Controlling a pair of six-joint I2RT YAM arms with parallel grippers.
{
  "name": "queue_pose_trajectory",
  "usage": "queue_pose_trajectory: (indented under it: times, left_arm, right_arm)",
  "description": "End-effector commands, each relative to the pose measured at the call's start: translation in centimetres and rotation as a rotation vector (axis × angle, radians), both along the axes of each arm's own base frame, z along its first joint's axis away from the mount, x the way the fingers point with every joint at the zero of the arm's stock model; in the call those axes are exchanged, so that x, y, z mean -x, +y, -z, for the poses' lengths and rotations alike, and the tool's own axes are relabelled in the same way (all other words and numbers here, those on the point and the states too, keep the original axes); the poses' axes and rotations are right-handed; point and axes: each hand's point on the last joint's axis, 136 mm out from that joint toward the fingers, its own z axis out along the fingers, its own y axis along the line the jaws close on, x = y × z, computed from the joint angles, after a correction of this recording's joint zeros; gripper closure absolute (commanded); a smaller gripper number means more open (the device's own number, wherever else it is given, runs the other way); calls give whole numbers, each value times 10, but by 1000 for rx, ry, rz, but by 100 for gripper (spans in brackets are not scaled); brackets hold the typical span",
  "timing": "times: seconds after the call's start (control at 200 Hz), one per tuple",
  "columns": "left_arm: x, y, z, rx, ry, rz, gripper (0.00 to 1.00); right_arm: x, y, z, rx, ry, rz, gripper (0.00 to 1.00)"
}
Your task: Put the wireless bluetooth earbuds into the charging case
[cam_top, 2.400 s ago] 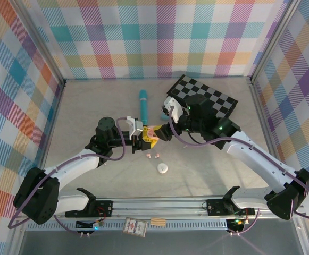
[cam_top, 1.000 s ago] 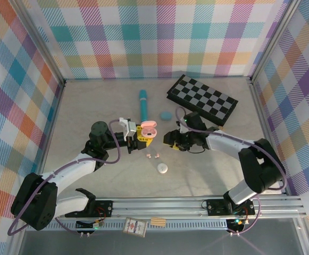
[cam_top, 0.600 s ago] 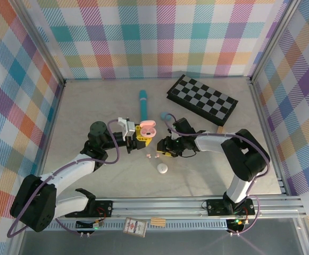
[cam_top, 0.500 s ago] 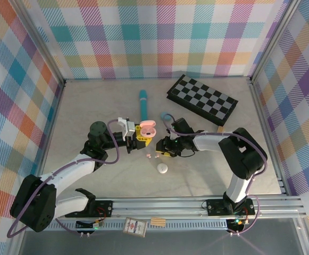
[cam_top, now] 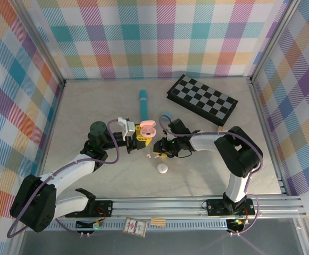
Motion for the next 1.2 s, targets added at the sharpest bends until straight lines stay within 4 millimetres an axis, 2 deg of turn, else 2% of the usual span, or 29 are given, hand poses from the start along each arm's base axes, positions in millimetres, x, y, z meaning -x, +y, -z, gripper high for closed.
queue_pose_trajectory:
  times: [0.0, 0.42, 0.71, 0.86, 0.985, 1.195]
  left_arm:
    - [5, 3, -10, 17, -39, 17, 65]
    - [5, 3, -10, 16, -37, 17, 65]
    - [5, 3, -10, 15, -42, 15, 65]
    - [5, 4, -10, 14, -45, 11, 65]
    - [6, 4, -10, 15, -47, 13, 65]
    - [6, 4, -10, 15, -46, 10, 65]
  right_arm:
    - [-3, 11, -8, -31, -20, -24, 59]
    - [2, 19, -7, -59, -4, -47, 66]
    - [9, 11, 7, 81, -31, -94, 64]
    - [12, 8, 13, 151, -47, -126, 67]
    - [12, 5, 17, 177, -46, -137, 71]
    - [13, 8, 22, 191, -40, -158, 71]
